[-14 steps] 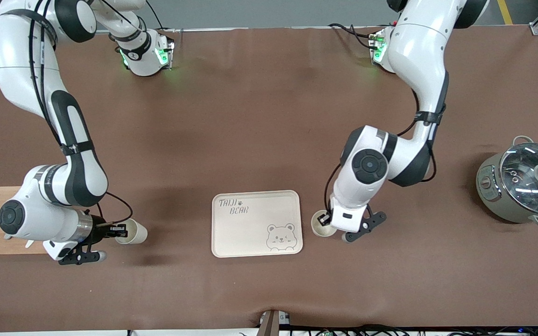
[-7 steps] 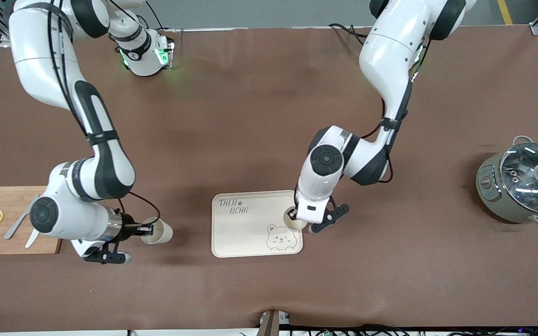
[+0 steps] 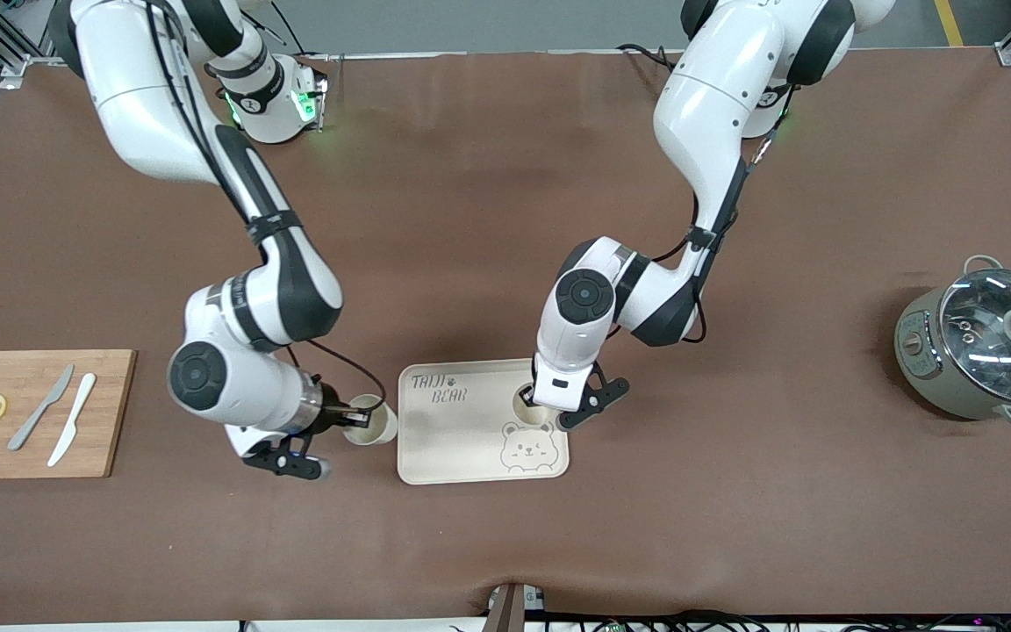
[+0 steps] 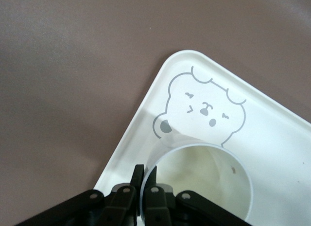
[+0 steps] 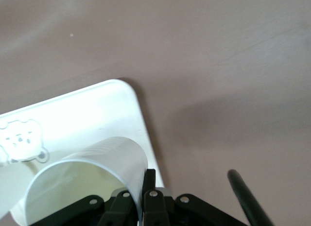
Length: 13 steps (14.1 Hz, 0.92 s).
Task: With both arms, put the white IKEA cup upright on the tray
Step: 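Set the left cup on the tray while the right gripper lowers its cup beside it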
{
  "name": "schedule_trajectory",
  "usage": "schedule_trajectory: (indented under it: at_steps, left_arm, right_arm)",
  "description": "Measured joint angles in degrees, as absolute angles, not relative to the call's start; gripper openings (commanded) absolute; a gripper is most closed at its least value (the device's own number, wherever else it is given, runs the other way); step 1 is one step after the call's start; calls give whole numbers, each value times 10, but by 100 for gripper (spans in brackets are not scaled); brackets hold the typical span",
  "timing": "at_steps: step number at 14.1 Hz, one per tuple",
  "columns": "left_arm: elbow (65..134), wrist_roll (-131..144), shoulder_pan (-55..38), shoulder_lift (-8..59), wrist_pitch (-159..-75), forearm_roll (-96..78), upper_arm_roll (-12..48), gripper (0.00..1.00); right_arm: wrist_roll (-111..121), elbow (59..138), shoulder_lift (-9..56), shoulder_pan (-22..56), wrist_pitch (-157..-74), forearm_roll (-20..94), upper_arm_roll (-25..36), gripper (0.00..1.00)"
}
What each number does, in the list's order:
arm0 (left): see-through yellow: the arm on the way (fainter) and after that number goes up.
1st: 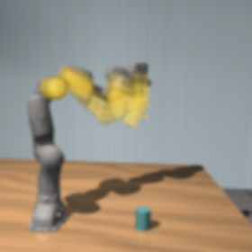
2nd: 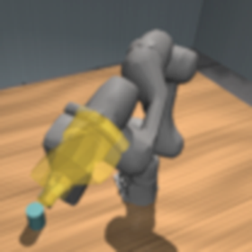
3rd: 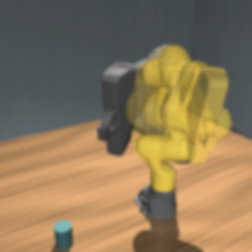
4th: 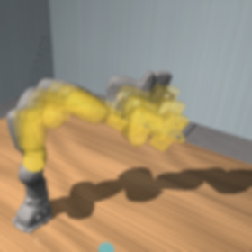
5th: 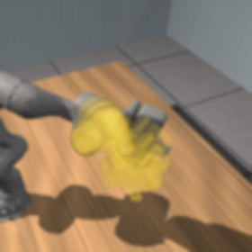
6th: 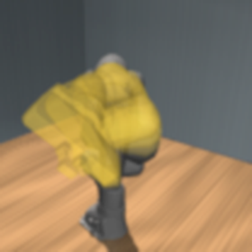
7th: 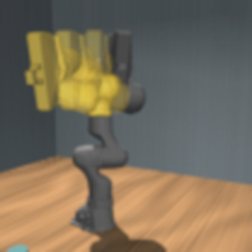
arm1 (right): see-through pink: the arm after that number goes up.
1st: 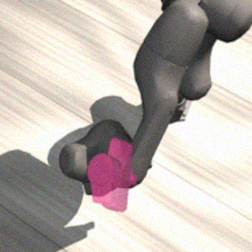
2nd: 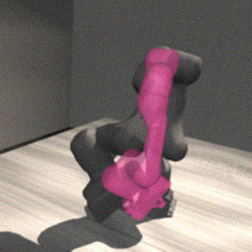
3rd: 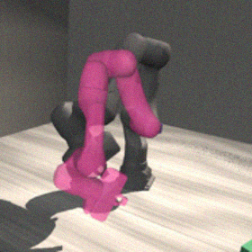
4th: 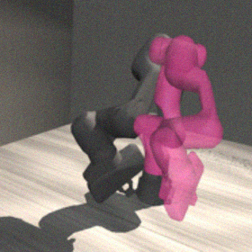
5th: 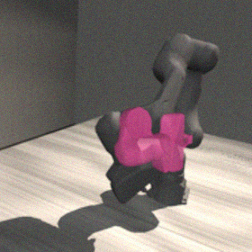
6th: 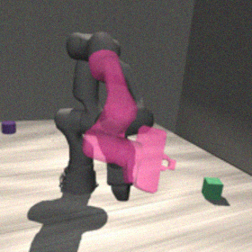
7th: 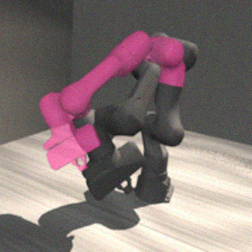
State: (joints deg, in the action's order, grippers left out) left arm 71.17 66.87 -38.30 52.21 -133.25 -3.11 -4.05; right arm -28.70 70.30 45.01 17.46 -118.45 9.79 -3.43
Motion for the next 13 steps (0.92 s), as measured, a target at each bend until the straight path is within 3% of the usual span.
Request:
schedule_trajectory:
  at_steps: [2,4,5,7,10,13]
  left_arm:
    - [711,669,-384,527,-1336,-31,-40,29]
    - [711,669,-384,528,-1336,-31,-40,51]
    - [711,669,-384,528,-1336,-31,-40,68]
    - [709,669,-384,528,-1337,-31,-40,88]
    - [700,669,-383,524,-1338,-31,-41,100]
    - [694,667,-379,508,-1338,-31,-45,100]
  right_arm:
    - [-315,704,453,194,-1207,96,-33,0]
    - [-329,707,456,206,-1221,91,-32,0]
    - [-333,709,457,209,-1226,89,-31,0]
    - [-341,715,459,213,-1244,88,-31,0]
    - [-360,718,477,224,-1279,87,-31,0]
    - [-371,719,500,238,-1301,86,-30,0]
